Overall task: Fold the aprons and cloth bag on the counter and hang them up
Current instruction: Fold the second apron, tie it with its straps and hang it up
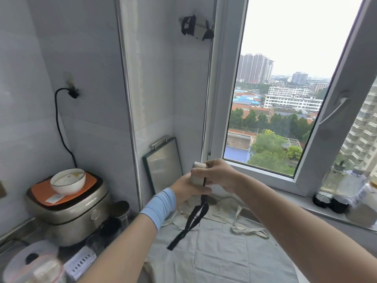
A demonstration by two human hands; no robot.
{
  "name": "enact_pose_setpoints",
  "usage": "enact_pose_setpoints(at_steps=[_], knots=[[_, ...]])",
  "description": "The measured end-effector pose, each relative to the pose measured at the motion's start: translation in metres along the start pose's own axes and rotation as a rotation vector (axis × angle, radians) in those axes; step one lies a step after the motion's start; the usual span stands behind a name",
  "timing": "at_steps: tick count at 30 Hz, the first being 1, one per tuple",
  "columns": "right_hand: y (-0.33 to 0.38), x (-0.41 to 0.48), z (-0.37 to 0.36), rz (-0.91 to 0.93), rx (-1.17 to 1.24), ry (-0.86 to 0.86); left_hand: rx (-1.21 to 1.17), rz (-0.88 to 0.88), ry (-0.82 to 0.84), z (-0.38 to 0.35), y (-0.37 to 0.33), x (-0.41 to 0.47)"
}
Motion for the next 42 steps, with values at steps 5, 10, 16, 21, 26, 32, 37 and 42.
enact_pose_setpoints(at_steps=[5,10,16,21,26,32,37,42], knots=[[0.003,0.004,0.013,0.041,0.103,-0.049,0.058,0.021,-0.104,0.004,-0.001,0.002],[-0.014,-0.002,0.0,0.04,0.367,0.035,0.079,0.068,-0.187,0.014,-0.009,0.005],[-0.03,-0.013,-0.014,-0.053,0.272,0.169,-0.239,0.193,-0.375,0.03,-0.016,0.008],[-0.029,-0.012,0.006,0.013,0.265,0.074,-0.442,0.191,-0.253,0.039,-0.017,0.008],[-0.05,-0.008,0.007,-0.123,0.431,0.274,-0.494,0.057,-0.01,0.035,-0.037,0.002],[-0.054,0.008,0.012,-0.124,0.164,0.363,-0.147,0.041,0.129,0.017,-0.067,-0.021],[-0.038,0.009,0.018,0.059,-0.507,0.406,0.474,0.144,0.311,0.0,-0.057,-0.029],[-0.014,0.017,0.021,0.172,-0.871,0.266,0.925,0.242,0.314,-0.017,-0.041,-0.026]])
Point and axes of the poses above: each hand's wrist, its own x-axis towards the middle knuckle, its own z-axis out of the back of the hand, y = z × x, the point moved 4 cm from there along x, towards the middle knuckle, and after that the axes turned 6 degrees about -y, right-handed, at the moved point
